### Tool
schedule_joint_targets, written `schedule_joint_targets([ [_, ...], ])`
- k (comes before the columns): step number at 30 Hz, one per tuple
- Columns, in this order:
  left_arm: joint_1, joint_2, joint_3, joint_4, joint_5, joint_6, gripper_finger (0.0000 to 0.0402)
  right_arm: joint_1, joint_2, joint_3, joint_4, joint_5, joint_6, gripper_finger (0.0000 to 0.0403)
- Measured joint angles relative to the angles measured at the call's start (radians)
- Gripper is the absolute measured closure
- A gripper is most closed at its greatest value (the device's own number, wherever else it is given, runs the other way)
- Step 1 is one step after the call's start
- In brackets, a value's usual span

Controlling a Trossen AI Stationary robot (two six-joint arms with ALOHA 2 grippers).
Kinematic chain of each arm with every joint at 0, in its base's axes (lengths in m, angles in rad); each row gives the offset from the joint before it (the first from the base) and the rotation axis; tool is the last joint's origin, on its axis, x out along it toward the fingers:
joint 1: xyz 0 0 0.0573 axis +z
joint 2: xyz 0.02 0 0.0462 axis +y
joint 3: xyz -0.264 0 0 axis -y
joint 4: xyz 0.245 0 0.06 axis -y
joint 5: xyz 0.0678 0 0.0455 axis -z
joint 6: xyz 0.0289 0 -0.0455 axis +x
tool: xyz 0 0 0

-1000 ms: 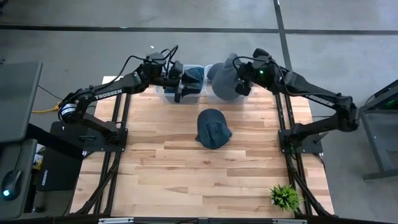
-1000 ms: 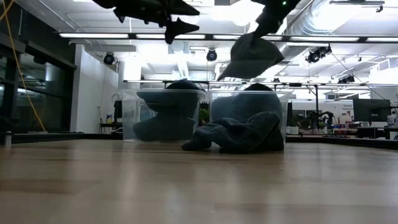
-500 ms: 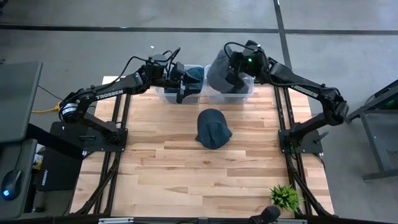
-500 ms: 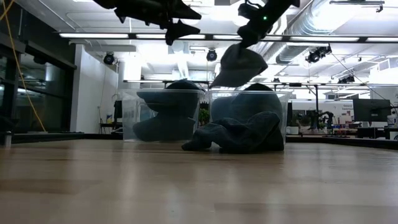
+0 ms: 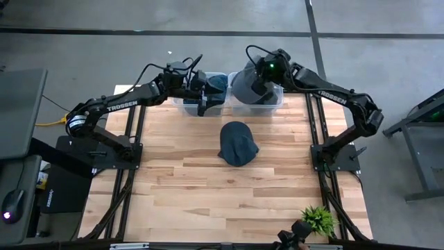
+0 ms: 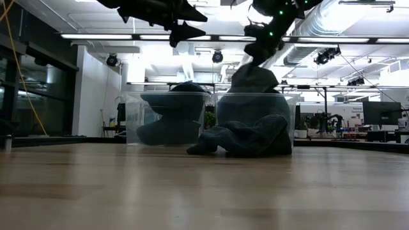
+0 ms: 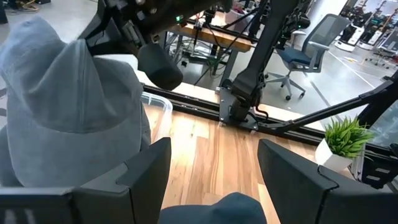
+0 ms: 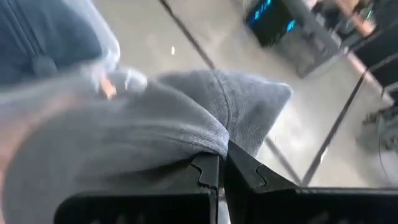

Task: Pick and place caps into container
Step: Put the gray cap into the right transparent container

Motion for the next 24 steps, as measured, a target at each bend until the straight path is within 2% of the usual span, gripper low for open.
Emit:
schedule_joint_targets([
  [8, -0.012, 0.0, 0.0, -0.007, -0.023, 0.004, 0.0163, -0.015, 0.002, 0.0, -0.186, -0.057, 0.041, 0.0403],
  [24, -0.012, 0.0, 0.0, -0.038, -0.026, 0.002, 0.0163, -0.103, 0.037, 0.0, -0.327, -0.202, 0.038, 0.0403],
])
